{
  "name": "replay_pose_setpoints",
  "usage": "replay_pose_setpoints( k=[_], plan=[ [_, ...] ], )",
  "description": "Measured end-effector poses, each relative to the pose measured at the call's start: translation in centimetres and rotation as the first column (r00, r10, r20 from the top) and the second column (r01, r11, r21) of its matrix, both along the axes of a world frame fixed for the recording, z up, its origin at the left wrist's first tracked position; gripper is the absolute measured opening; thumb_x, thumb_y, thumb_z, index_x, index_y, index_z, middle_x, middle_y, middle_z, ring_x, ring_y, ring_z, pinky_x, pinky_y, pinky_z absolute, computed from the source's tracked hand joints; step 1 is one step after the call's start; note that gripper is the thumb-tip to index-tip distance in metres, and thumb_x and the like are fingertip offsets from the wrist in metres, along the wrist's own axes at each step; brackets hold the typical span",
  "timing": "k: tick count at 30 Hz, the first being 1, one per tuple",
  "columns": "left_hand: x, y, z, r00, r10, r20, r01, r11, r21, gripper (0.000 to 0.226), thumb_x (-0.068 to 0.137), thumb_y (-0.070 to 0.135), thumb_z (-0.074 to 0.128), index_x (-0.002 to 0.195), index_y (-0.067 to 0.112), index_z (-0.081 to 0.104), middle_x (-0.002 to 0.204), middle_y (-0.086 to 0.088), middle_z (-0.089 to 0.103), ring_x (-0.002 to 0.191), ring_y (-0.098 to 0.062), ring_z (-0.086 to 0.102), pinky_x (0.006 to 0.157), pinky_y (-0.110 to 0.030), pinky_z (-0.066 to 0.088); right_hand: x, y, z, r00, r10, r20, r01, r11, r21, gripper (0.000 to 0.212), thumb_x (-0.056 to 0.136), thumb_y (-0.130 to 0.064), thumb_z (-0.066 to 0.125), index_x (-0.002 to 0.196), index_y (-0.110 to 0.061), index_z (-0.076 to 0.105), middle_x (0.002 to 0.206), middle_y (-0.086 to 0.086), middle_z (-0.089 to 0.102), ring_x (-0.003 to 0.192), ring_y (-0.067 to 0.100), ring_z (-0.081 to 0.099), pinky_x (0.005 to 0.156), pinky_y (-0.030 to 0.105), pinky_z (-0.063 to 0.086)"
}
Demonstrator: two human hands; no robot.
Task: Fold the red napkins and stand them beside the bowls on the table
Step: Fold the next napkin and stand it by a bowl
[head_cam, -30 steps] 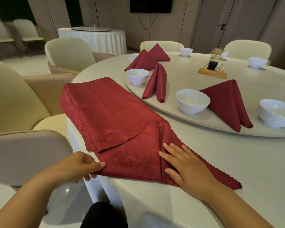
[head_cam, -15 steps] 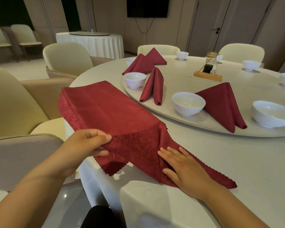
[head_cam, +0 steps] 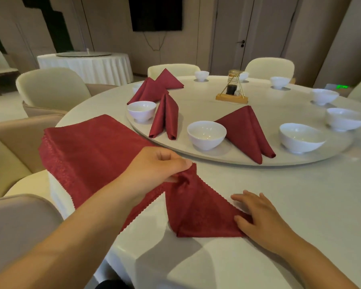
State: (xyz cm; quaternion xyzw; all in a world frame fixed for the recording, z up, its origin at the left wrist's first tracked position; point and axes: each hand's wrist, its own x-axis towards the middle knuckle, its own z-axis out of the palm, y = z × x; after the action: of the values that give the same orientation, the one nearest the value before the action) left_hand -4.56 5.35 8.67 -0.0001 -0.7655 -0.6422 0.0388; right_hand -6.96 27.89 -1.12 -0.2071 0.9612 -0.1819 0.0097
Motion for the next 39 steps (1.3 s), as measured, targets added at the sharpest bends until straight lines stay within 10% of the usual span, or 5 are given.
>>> replay_pose_setpoints(
  k=[10,18,22,32,39],
  plan=[
    [-2.4,7.9,-5.7,0.986,-0.129,0.105,0.144,0.979,-0.146,0.024,0.077,0.014,0.072,0.055,0.015,0.063,0.05,0.009,0.058,0.053,-0.002,0.051,0.063,-0.014,0.043,0.2,1.0,-1.7,0.983,-0.181,-0.027,0.175,0.972,-0.155,0.09,0.058,-0.067,0.012,0.136,-0.029,0.035,0.138,-0.011,0.039,0.136,0.011,0.021,0.111,0.026,0.005],
    [-2.5,9.5,-8.6,0.98,-0.196,0.02,0.195,0.953,-0.232,0.032,0.083,0.02,0.067,0.053,0.009,0.058,0.048,0.008,0.044,0.05,-0.004,0.039,0.053,-0.014,0.034,0.3,1.7,-0.7,0.959,-0.279,-0.054,0.169,0.714,-0.679,0.035,0.074,-0.061,0.023,0.083,-0.044,0.052,0.073,-0.018,0.062,0.089,0.0,0.053,0.083,0.025,0.042],
    [-2.1,9.0,-9.2,0.938,-0.341,-0.065,0.302,0.893,-0.334,0.049,0.088,0.037,0.051,0.051,0.017,0.026,0.048,0.01,0.021,0.049,-0.007,0.021,0.048,-0.022,0.02,0.4,1.5,-1.3,0.966,-0.257,-0.038,0.186,0.787,-0.589,0.014,0.072,-0.056,0.043,0.072,-0.044,0.05,0.074,-0.01,0.063,0.082,0.013,0.057,0.086,0.04,0.045],
    [-1.7,7.6,-8.7,0.815,-0.576,0.069,0.531,0.693,-0.488,0.029,0.096,0.011,0.043,0.117,0.008,0.062,0.113,0.021,0.046,0.105,0.018,0.038,0.088,0.006,0.022,0.9,1.8,-0.5,0.949,-0.312,-0.036,0.255,0.833,-0.492,0.011,0.082,-0.042,0.054,0.077,-0.033,0.057,0.076,-0.013,0.061,0.076,0.01,0.052,0.079,0.027,0.039],
    [-3.0,5.7,-9.9,0.849,-0.495,-0.186,0.123,0.527,-0.841,0.069,0.079,0.049,0.016,0.131,0.019,0.052,0.137,0.004,0.048,0.131,-0.002,0.031,0.107,-0.006,0.005,0.5,1.7,-1.7,0.969,-0.174,-0.174,0.176,0.984,0.001,0.06,0.069,-0.038,0.011,0.102,-0.023,0.058,0.105,-0.009,0.05,0.109,0.012,0.04,0.078,0.02,0.014]
  ],
)
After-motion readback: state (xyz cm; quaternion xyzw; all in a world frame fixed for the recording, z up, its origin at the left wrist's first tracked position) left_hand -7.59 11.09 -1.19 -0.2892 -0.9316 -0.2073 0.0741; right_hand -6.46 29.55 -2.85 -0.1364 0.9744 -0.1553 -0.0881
